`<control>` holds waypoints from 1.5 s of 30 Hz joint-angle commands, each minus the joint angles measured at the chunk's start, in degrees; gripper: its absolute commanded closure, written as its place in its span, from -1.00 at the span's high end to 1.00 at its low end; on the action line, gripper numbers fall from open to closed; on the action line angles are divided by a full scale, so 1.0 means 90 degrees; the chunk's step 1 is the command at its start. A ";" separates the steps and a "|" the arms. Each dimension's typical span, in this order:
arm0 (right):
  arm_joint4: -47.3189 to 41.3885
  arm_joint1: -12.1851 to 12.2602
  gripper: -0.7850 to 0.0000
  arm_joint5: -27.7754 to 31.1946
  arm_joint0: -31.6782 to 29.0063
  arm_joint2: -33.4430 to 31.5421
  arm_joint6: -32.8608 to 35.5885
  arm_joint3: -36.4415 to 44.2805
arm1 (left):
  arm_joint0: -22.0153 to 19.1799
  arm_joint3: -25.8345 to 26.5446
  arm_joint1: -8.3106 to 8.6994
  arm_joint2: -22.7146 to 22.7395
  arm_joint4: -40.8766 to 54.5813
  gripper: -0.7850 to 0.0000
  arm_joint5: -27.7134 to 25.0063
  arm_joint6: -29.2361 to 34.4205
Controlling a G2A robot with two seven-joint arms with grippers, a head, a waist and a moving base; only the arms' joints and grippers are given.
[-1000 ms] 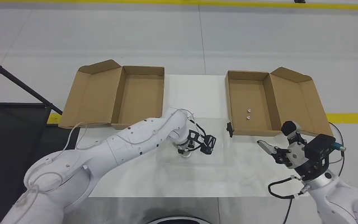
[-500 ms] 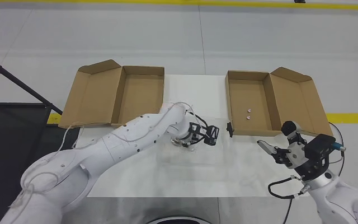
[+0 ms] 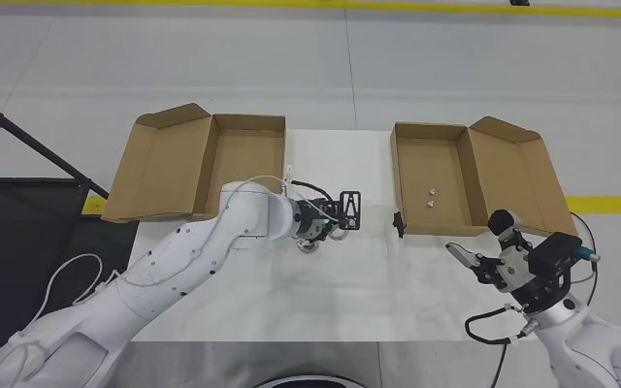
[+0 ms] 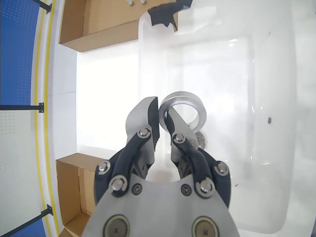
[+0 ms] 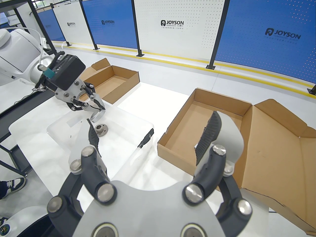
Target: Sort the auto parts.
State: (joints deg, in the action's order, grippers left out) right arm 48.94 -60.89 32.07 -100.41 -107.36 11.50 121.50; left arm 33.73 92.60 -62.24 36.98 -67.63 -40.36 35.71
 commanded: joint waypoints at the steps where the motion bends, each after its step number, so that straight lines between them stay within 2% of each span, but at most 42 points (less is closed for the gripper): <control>1: 0.0000 0.0000 1.00 0.0000 0.0000 0.0000 0.0000 0.0000 | -0.0038 -0.0053 -0.0008 -0.0028 0.0010 -1.00 -0.0009 0.0008; 6: 0.0000 0.0000 1.00 0.0000 0.0000 0.0000 0.0000 0.0000 | -0.0016 -0.0052 -0.0009 -0.0034 0.0013 -1.00 0.0002 -0.0014; 8: 0.0000 0.0000 1.00 0.0000 0.0000 0.0000 0.0000 0.0000 | 0.0049 -0.0051 -0.0031 -0.0031 0.0129 -1.00 -0.0075 -0.0335; 13: 0.0000 0.0000 1.00 0.0000 0.0000 0.0000 0.0000 0.0000 | 0.0067 -0.0052 -0.0088 0.0191 0.0140 -1.00 0.0448 -0.0871; 18: 0.0000 0.0000 1.00 0.0000 0.0000 0.0000 0.0000 0.0000 | 0.0321 0.0072 -0.0097 0.0600 0.0196 -1.00 0.1085 -0.2074; 26: 0.0000 0.0000 1.00 0.0000 0.0000 0.0000 0.0000 0.0000 | 0.0814 0.0428 -0.0080 0.1207 0.0104 -1.00 0.1642 -0.3988; 31: 0.0000 0.0000 1.00 0.0000 0.0000 0.0000 0.0000 0.0000 | 0.1038 0.0472 -0.0083 0.1470 0.0115 -1.00 0.1609 -0.4851; 40: 0.0000 0.0000 1.00 0.0000 0.0000 0.0000 0.0000 0.0000 | 0.1122 0.0517 -0.0102 0.1732 -0.0054 -1.00 0.1472 -0.4843; 45: 0.0000 0.0000 1.00 0.0000 0.0000 0.0000 0.0000 0.0000 | 0.1395 0.0475 -0.0020 0.2333 -0.0002 -1.00 0.1880 -0.4278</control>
State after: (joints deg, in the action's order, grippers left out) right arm 48.94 -60.89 32.07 -100.41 -107.36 11.50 121.50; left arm 45.15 96.69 -62.67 56.18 -68.67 -24.64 -4.53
